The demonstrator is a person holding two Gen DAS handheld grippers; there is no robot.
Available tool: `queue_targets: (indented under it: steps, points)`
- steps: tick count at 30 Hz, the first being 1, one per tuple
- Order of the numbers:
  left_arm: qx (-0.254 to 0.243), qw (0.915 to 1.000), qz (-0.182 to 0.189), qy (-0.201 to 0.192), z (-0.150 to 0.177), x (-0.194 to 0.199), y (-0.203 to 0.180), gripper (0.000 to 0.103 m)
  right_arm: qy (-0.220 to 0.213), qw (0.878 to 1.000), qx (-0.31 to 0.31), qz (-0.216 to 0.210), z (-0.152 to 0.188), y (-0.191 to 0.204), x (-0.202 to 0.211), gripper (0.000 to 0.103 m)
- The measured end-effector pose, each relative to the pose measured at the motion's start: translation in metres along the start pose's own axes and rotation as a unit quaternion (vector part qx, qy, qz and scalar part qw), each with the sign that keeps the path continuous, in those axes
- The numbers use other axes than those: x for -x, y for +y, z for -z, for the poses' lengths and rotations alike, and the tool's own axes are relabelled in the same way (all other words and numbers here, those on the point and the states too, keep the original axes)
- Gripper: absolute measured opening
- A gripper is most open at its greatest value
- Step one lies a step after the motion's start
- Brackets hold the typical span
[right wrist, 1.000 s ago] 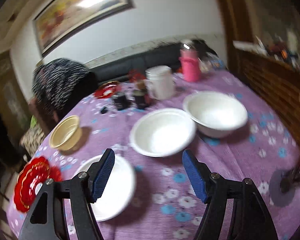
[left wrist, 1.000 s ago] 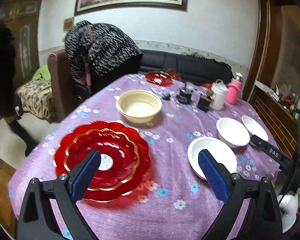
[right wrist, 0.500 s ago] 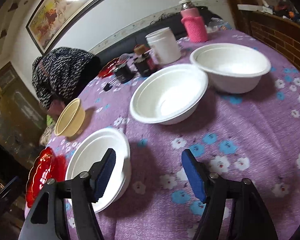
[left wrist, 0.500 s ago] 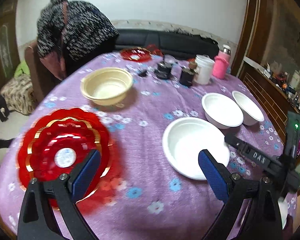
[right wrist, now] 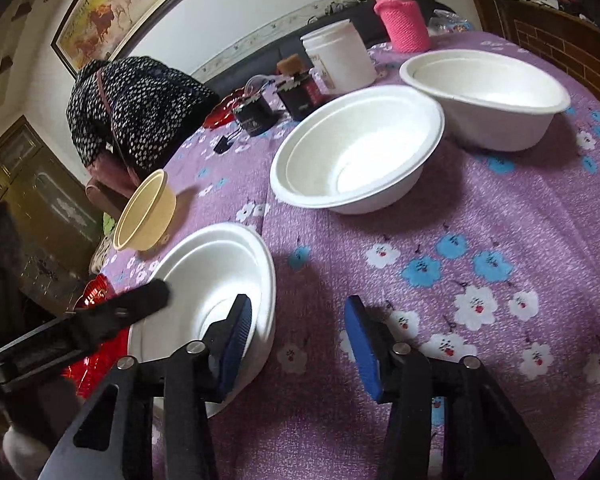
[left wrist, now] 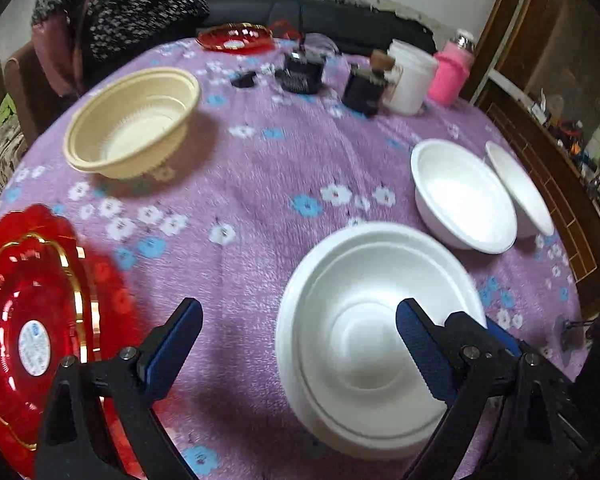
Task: Organize plates and bowls
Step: 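Grasp the rim of the large white paper bowl with the right tool, then carry the white bowl onto the red plate stack and release it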
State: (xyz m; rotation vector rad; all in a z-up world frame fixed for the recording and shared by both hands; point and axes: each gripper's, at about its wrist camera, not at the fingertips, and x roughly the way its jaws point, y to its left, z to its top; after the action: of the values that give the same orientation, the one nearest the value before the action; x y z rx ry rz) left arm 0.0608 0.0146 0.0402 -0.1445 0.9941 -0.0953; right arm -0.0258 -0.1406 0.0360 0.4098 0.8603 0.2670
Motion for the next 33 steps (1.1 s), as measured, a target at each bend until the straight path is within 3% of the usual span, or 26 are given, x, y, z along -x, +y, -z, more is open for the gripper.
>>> queue_targets:
  steps: [2,3,4,5,10,20,27,33]
  points:
    - [-0.008,0.9999,-0.001,0.011,0.001,-0.006,-0.003,0.066,0.003,1.000,0.003,-0.002,0.001,0.001,-0.001,0.048]
    - [-0.010,0.9998,0.002,0.018,0.001,-0.008,-0.003,0.056,0.005,1.000,0.005,-0.002,0.001,0.001,-0.001,0.044]
    - [-0.010,0.9996,0.008,0.027,0.001,-0.011,-0.004,0.037,0.007,1.000,0.006,-0.004,0.001,0.001,-0.002,0.039]
    - [-0.011,0.9993,0.013,0.034,0.001,-0.013,-0.005,0.026,0.009,1.000,0.006,-0.005,0.001,0.002,-0.004,0.035]
    - [-0.018,0.9992,0.021,0.028,0.006,-0.006,-0.010,0.024,0.015,1.000,0.009,-0.008,0.001,0.004,-0.008,0.019]
    - [-0.031,0.9994,0.012,0.002,0.021,0.023,-0.018,0.025,-0.003,0.999,0.032,-0.026,0.003,0.019,-0.002,0.016]
    - [0.005,0.9993,0.013,-0.033,0.025,0.066,0.024,0.026,0.006,0.997,0.043,-0.070,0.009,0.056,0.009,0.017]
    - [0.048,0.9964,-0.006,-0.070,0.024,0.103,0.081,0.029,0.017,0.992,0.096,-0.084,0.010,0.130,0.005,0.017]
